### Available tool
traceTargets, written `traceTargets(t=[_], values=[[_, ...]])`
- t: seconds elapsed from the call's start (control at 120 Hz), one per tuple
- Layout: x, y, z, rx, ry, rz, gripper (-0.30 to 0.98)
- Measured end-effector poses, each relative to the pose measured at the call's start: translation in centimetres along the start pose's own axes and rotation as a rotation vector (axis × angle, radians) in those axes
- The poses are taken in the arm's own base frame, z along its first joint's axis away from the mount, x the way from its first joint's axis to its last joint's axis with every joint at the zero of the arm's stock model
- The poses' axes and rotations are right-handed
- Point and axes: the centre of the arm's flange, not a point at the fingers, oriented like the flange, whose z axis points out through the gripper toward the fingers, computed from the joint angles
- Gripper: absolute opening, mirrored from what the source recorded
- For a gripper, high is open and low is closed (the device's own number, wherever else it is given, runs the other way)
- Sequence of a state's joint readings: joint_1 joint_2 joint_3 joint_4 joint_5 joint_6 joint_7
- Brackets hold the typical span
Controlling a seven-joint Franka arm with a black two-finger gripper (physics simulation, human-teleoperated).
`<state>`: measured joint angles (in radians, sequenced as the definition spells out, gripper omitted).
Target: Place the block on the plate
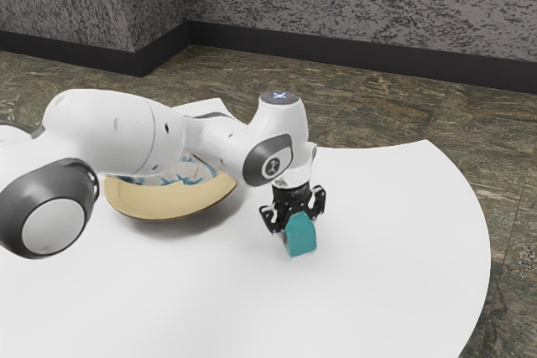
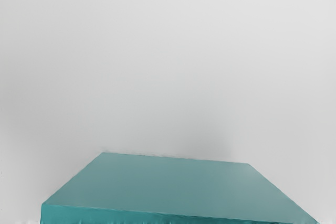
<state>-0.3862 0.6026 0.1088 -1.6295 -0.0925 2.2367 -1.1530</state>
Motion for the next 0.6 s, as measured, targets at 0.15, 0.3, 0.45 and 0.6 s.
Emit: traceTargets(t=[0.15,0.3,0.45,0.6], values=[[0.9,-0.4,-4.8,-0.042,0.025,-0.012,0.36],[5.3,-3.4,-12.6,-0.071,0.084,-0.071,0.36],[12.7,-9.6,-17.9,-0.047,0.115,-0.177,0.37],[19.1,-15.0,-17.3,-0.008,0.078,-0.233,0.37]])
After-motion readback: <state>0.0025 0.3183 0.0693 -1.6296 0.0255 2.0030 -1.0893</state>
